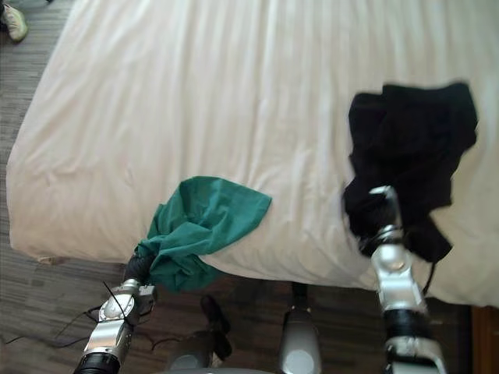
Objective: Tidy the bed and pick cloth on bed and put in laundry
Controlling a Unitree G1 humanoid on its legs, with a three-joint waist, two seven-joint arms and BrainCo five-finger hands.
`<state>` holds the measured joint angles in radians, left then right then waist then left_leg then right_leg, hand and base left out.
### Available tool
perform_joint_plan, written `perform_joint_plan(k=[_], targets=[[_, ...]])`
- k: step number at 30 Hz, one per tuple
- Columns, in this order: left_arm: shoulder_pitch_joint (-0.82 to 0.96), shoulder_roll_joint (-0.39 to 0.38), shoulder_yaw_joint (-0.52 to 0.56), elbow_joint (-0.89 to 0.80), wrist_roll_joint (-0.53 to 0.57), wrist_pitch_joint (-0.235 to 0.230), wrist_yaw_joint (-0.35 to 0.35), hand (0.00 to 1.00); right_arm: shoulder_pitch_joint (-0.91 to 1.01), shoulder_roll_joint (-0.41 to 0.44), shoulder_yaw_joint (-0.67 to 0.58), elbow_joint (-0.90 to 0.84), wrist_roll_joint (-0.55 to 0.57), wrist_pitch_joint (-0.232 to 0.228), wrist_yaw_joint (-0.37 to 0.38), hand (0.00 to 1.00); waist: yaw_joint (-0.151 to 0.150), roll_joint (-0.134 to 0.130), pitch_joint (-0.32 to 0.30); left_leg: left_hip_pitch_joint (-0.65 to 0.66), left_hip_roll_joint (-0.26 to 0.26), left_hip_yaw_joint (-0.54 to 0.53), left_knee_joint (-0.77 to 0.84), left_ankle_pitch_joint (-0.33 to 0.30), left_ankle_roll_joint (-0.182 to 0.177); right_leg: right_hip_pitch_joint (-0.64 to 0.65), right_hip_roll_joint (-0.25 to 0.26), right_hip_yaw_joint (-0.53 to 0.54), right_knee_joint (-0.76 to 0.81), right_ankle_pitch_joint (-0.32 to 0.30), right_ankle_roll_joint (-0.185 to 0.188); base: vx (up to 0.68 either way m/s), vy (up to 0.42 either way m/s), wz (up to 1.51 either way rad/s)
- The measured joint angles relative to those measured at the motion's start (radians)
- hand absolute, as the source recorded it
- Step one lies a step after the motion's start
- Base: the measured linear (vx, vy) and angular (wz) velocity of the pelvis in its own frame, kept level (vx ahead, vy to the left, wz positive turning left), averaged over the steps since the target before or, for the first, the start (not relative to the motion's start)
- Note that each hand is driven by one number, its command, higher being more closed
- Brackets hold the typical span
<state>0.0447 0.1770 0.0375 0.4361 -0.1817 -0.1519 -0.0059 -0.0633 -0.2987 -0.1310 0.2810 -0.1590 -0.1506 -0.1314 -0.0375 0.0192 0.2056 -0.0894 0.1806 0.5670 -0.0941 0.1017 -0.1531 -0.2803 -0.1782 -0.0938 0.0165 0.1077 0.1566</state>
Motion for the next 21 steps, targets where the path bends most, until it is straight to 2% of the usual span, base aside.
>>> perform_joint_plan(k=[1,4,7,8,9,10,11,12,13,15,19,21], targets=[[0.007,-0.01,-0.012,-0.001,-0.006,0.0,0.013,1.0,0.07,0.078,0.047,-0.023,-0.003,-0.003,0.002,1.0,-0.001,-0.02,-0.027,0.002,-0.004,-0.025,0.0,0.0,0.0,0.035,-0.005,-0.023,-0.039,0.017,0.002,0.03,-0.004,0.46],[0.02,-0.034,-0.047,-0.024,-0.043,-0.002,0.029,1.0,0.151,0.161,0.104,-0.025,-0.014,-0.017,0.004,1.0,0.003,-0.035,-0.04,0.017,-0.007,-0.059,0.0,0.003,0.004,0.081,-0.014,-0.052,-0.053,0.021,0.001,-0.01,0.0,0.36],[0.057,-0.062,-0.091,-0.053,-0.094,-0.014,0.036,1.0,0.219,0.199,0.14,-0.025,-0.01,-0.024,0.006,1.0,0.005,-0.028,-0.056,0.011,0.0,-0.121,-0.003,0.002,0.016,0.104,-0.006,-0.065,-0.024,0.006,0.006,-0.07,0.004,0.42],[0.064,-0.074,-0.105,-0.057,-0.103,-0.015,0.038,1.0,0.238,0.205,0.14,-0.025,-0.008,-0.029,0.007,1.0,0.003,-0.024,-0.059,0.01,0.005,-0.143,-0.007,-0.001,0.021,0.109,-0.001,-0.047,-0.001,-0.018,0.007,-0.05,-0.026,0.97],[0.079,-0.075,-0.134,-0.066,-0.118,-0.022,0.041,1.0,0.289,0.22,0.138,-0.031,0.003,-0.039,0.009,1.0,-0.009,-0.018,-0.058,0.008,0.012,-0.218,-0.007,-0.001,0.028,0.124,0.029,0.074,0.081,-0.133,0.022,0.0,-0.063,1.36],[0.095,-0.076,-0.158,-0.074,-0.125,-0.028,0.041,1.0,0.339,0.23,0.138,-0.031,0.013,-0.043,0.015,1.0,-0.011,-0.026,-0.064,0.008,0.008,-0.283,-0.007,0.003,0.024,0.148,0.053,0.147,0.112,-0.225,0.023,0.06,-0.105,1.4],[0.1,-0.079,-0.165,-0.074,-0.134,-0.03,0.044,1.0,0.353,0.23,0.138,-0.025,0.026,-0.043,0.024,1.0,-0.008,-0.029,-0.068,0.008,0.013,-0.316,-0.007,0.01,0.026,0.156,0.068,0.15,0.127,-0.242,0.015,0.06,-0.176,1.13],[0.135,-0.094,-0.176,-0.073,-0.152,-0.032,0.051,1.0,0.37,0.235,0.142,-0.004,0.06,-0.051,0.031,1.0,0.003,-0.017,-0.075,-0.006,0.015,-0.383,-0.008,0.028,0.027,0.164,0.091,0.153,0.159,-0.281,-0.01,0.04,-0.145,0.76],[0.145,-0.096,-0.187,-0.069,-0.162,-0.032,0.053,1.0,0.37,0.237,0.139,0.014,0.078,-0.059,0.031,1.0,-0.002,-0.011,-0.076,-0.007,0.015,-0.402,-0.008,0.039,0.024,0.173,0.089,0.132,0.165,-0.288,-0.009,0.04,-0.148,1.05],[0.16,-0.102,-0.233,-0.047,-0.173,-0.031,0.049,1.0,0.375,0.226,0.138,0.137,0.174,-0.085,0.03,1.0,-0.003,0.01,-0.095,-0.015,0.002,-0.498,-0.008,0.063,0.02,0.226,0.073,0.014,0.169,-0.299,-0.015,0.07,-0.06,1.35],[0.162,-0.092,-0.223,0.001,-0.201,-0.047,0.052,1.0,0.399,0.22,0.14,0.212,0.267,-0.115,0.03,1.0,0.03,-0.008,-0.108,-0.034,-0.015,-0.6,-0.006,0.082,0.022,0.284,0.069,-0.086,0.153,-0.307,-0.028,0.04,-0.02,0.88],[0.16,-0.085,-0.223,0.028,-0.207,-0.055,0.051,1.0,0.425,0.198,0.14,0.218,0.288,-0.117,0.03,1.0,0.042,-0.009,-0.108,-0.076,-0.031,-0.671,-0.001,0.109,0.03,0.295,0.066,-0.172,0.156,-0.316,-0.037,-0.04,-0.005,1.16]])
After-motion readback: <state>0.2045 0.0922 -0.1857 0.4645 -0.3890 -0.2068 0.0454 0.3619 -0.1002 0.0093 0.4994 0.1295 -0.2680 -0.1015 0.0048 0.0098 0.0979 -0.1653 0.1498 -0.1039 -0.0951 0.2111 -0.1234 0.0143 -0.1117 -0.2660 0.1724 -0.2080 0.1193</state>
